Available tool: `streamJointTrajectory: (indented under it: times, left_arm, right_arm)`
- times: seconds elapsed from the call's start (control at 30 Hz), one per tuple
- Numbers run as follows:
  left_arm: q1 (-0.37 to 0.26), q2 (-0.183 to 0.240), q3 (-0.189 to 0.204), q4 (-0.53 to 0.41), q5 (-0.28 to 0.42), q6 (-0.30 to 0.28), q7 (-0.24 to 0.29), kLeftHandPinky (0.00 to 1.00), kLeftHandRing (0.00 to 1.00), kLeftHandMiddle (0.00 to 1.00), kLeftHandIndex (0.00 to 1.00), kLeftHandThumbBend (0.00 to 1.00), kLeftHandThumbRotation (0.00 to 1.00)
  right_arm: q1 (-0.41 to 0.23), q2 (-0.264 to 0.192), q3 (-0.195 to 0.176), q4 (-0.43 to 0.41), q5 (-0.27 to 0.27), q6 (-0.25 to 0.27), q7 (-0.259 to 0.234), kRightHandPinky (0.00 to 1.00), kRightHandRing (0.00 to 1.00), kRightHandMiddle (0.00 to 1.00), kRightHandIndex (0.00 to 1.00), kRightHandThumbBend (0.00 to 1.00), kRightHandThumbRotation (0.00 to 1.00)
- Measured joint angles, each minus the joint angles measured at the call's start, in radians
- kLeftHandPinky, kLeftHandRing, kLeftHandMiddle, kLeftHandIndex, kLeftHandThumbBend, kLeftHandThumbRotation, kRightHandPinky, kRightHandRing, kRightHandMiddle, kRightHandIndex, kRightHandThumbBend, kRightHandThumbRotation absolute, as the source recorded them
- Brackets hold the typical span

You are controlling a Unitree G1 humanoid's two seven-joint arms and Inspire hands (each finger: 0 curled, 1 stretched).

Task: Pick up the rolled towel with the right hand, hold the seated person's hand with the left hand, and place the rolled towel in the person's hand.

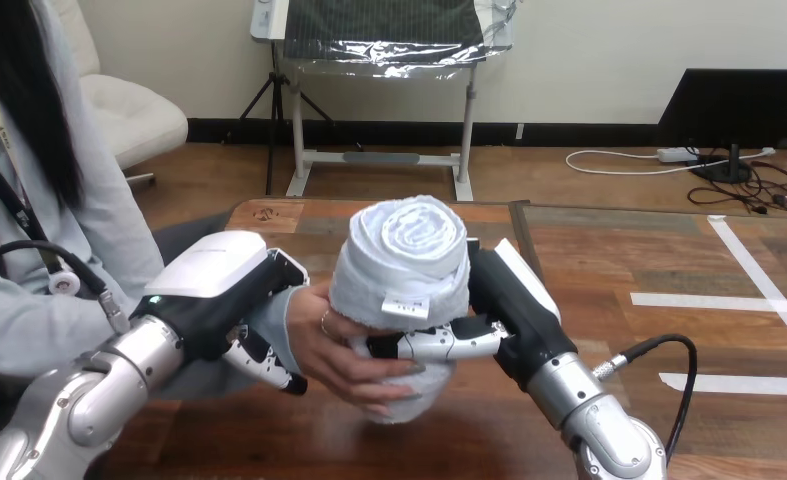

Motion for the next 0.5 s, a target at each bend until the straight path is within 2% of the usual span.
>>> streamJointTrajectory:
  times: [0.27,0.5]
  left_arm:
    - [-0.01,-0.002,0.0,0.0,0.0,0.0,0.0,0.25,0.3,0.37,0.38,0.84,0.0]
    - [-0.016,-0.002,0.0,0.0,0.0,0.0,0.0,0.26,0.31,0.38,0.39,0.84,0.0]
  right_arm:
    - [0.0,0.001,0.0,-0.012,-0.001,0.0,-0.011,0.25,0.31,0.39,0.42,0.75,0.0]
    - [0.0,0.001,0.0,-0.015,-0.001,0.0,-0.016,0.31,0.37,0.43,0.44,0.76,0.0]
